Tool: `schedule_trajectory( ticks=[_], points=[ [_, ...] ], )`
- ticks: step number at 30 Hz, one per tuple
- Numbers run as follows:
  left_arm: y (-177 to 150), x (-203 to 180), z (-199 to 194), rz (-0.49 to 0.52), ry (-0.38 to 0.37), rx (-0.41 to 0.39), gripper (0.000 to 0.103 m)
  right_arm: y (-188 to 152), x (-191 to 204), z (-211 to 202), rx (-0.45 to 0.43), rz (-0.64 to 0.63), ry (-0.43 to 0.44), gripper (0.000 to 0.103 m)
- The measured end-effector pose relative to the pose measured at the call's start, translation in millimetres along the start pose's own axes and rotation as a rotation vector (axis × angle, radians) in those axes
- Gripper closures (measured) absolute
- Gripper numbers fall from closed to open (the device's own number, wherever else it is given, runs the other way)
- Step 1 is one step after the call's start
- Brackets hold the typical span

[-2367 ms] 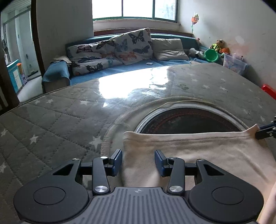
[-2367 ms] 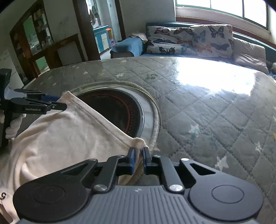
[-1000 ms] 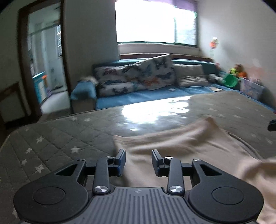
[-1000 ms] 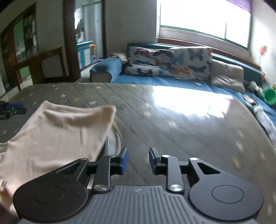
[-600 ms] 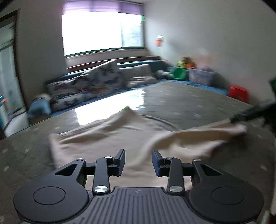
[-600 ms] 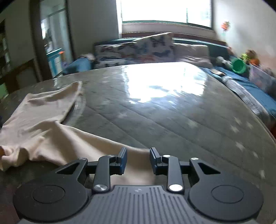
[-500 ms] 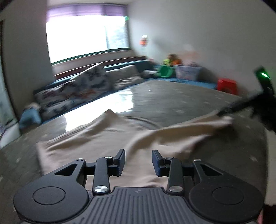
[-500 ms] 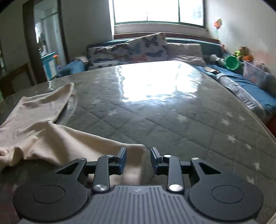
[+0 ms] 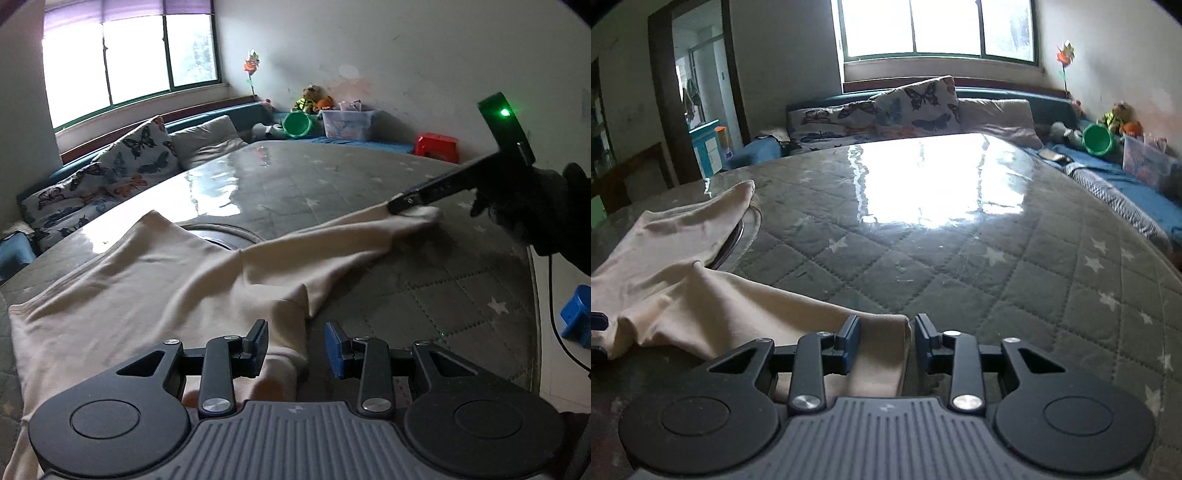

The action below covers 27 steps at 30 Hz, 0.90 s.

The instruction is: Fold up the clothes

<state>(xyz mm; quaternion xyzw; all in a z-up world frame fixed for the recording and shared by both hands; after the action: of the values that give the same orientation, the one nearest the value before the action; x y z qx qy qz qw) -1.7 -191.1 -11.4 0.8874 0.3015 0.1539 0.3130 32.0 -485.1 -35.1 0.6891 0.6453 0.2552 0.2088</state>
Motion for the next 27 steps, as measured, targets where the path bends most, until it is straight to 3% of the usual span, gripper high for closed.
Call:
schedule_trajectory(
  ticks=[1,5,14,20,24,27],
  points=[
    [-0.9,-1.0,1.2,0.003,-0.004,0.003,0.066,1.4,0.4,0.7,-0.003,-0.004,-0.006,0.088],
    [-5.4,-1.1,5.3,0.003,-0.017,0.022,0.066,16.7,-3.6,2.4,-0.02,-0.022,-0.052,0.091],
    [-13.0,-5.5,5.3,0.052,-0.049,0.027,0.065,82.8,9.8,34.0,-0.031,-0.187,-0.183,0.092],
    [-15.7,-11.2,4.5,0.095,-0.068,0.021,0.059,100.7,16.9,79.0,0.011,-0.235,-0.259,0.088],
    [-15.3,-12.5,3.5,0.115,-0.07,0.02,0.059,103.9,7.6,75.2,-0.009,-0.18,-0.254,0.083],
    [-8.2,-8.4,-0.5,0.106,-0.062,-0.005,0.059,95.5,4.7,55.7,-0.038,-0.145,-0.196,0.082]
  ],
)
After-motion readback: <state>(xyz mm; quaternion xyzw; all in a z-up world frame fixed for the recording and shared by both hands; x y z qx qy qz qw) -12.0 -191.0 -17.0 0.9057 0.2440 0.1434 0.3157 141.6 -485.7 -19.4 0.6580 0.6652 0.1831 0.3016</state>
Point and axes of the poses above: each gripper's, at about its wrist camera, not at the fingertips, and z roughly the way its jaws point, x to its left, y to its top, the point moved 7 cm from there along z, roughly the way its jaws point, and after that the axes turned 12 degrees about x, right-handed, at the moved point
